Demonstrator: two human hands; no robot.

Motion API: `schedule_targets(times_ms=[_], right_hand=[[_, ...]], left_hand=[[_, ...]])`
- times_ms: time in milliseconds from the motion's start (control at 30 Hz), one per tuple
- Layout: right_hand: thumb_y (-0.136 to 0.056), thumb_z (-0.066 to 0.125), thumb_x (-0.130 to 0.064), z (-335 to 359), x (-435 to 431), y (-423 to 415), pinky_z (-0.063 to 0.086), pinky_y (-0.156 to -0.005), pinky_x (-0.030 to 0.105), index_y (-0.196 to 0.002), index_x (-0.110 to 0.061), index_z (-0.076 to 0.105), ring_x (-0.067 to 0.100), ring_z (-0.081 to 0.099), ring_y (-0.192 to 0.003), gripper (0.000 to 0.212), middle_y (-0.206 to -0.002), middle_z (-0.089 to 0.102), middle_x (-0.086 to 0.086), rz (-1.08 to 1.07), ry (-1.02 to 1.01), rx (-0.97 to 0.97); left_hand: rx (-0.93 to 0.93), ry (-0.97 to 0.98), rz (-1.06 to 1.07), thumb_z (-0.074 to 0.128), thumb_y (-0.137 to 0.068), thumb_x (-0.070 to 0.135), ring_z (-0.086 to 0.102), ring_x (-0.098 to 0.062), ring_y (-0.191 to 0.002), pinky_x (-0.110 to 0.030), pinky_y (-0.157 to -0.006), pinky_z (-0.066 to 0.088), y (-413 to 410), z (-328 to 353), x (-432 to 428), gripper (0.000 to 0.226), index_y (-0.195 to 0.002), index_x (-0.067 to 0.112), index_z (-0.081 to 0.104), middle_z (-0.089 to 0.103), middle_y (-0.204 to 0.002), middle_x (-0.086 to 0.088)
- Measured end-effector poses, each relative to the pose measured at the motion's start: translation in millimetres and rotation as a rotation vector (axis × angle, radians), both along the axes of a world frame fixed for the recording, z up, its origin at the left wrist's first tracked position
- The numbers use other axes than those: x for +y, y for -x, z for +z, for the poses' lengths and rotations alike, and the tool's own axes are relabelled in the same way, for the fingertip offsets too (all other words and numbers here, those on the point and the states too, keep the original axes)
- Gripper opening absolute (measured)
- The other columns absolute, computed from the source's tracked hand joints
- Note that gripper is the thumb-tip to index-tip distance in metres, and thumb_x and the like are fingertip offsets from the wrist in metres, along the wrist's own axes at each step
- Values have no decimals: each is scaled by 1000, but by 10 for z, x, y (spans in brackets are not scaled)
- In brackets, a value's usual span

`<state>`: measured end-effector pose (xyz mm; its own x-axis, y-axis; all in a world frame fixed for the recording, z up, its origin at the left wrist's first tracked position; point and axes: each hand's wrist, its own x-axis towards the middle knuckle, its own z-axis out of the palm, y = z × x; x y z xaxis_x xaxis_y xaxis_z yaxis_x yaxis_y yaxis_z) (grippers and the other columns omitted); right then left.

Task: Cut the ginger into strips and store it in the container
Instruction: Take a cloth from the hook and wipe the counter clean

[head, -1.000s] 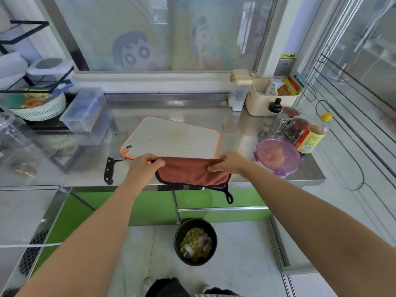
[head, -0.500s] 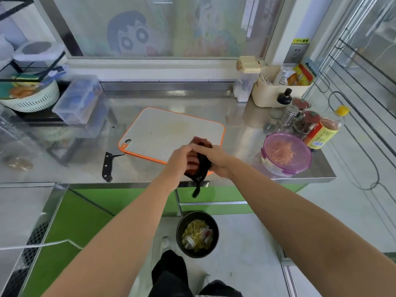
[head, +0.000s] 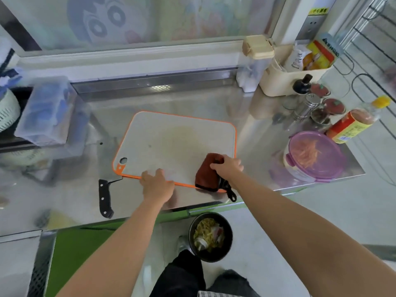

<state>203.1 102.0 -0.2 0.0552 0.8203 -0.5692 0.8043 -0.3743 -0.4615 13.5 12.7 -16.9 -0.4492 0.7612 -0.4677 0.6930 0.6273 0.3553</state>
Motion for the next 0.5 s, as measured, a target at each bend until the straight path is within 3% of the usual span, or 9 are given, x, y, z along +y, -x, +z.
schedule_targets(times_ms=[100,200,300,500], right_hand=[[-85,63,-45,-108,-10,61,32,-103,40,-131,-20,44,38,25,-130,56,-143,21,17,13,-31,-118],[-87,61,-45,-294,-64,93,28,-108,48,-132,-17,40,38,7,-142,57,-156,3,15,213,-169,-241],[-91,54,-44,-392,-82,28,31,-106,48,-135,-15,34,35,7,-143,57,-156,10,13,384,-239,-322],[-94,52,-36,-350,-149,-85,27,-111,45,-142,-9,26,34,6,-144,61,-157,8,15,456,-198,-360]], left_hand=[[-2,6,58,49,-95,33,7,-36,-142,-41,-110,24,-5,-44,61,53,-145,28,32,5,-156,-18],[126,34,-213,43,-97,33,-9,-34,-145,-54,-114,19,13,-158,28,58,-149,37,18,-14,-160,-5],[180,80,-308,36,-99,29,-10,-36,-145,-62,-112,17,10,-264,-25,59,-151,34,8,-12,-160,-5],[251,117,-342,32,-99,33,-5,-38,-145,-63,-112,12,-108,-242,-138,59,-151,33,5,-9,-160,-7]])
